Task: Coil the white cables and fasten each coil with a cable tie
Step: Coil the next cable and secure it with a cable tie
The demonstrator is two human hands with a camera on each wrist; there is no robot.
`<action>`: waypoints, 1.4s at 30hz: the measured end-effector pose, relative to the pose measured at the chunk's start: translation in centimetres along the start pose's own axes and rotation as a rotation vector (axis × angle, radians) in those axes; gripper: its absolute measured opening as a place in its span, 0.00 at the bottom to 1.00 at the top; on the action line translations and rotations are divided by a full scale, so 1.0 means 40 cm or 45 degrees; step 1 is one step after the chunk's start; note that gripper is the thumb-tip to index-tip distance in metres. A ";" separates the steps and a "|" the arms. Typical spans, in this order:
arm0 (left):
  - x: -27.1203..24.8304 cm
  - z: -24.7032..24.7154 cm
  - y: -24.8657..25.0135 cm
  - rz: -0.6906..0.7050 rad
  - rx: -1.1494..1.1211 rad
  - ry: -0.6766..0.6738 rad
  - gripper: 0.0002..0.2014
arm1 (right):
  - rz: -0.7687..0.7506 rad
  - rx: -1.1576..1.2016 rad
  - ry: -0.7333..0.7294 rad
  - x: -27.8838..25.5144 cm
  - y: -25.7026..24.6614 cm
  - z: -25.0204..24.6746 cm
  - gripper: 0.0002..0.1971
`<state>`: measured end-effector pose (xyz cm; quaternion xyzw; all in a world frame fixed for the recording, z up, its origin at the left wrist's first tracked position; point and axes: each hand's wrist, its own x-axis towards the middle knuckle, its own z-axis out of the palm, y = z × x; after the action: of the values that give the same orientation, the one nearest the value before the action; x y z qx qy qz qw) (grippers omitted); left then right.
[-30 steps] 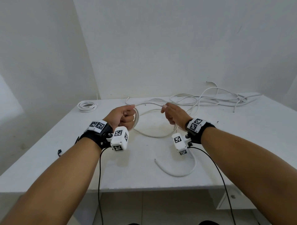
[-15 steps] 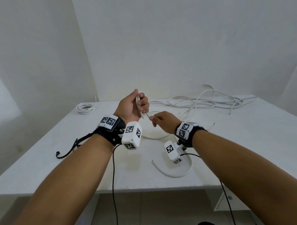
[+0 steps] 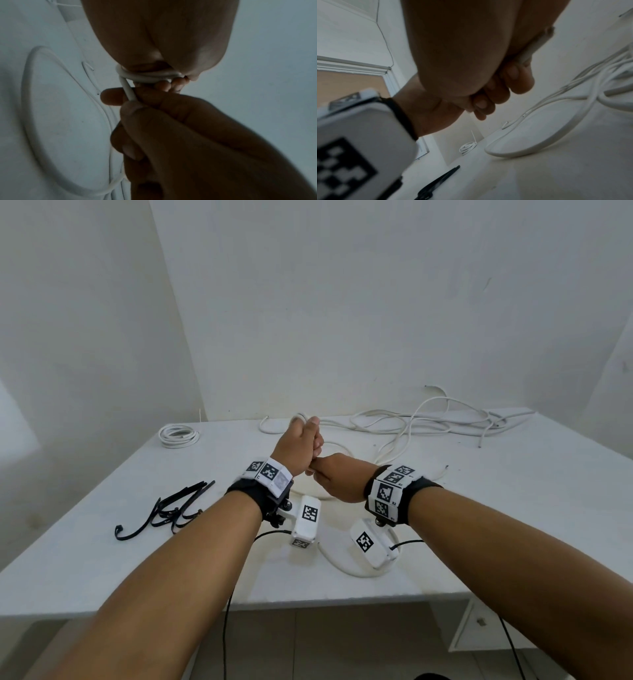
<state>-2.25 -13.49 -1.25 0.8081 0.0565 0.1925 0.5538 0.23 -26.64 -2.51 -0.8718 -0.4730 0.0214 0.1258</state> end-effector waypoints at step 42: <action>-0.066 -0.040 0.079 -0.394 -0.550 -0.406 0.33 | -0.310 0.403 0.775 -0.033 0.054 -0.059 0.18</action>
<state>-5.65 -14.10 1.49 0.6734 0.0492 -0.0157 0.7374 1.62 -29.33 -0.87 -0.7452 -0.5051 -0.1813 0.3957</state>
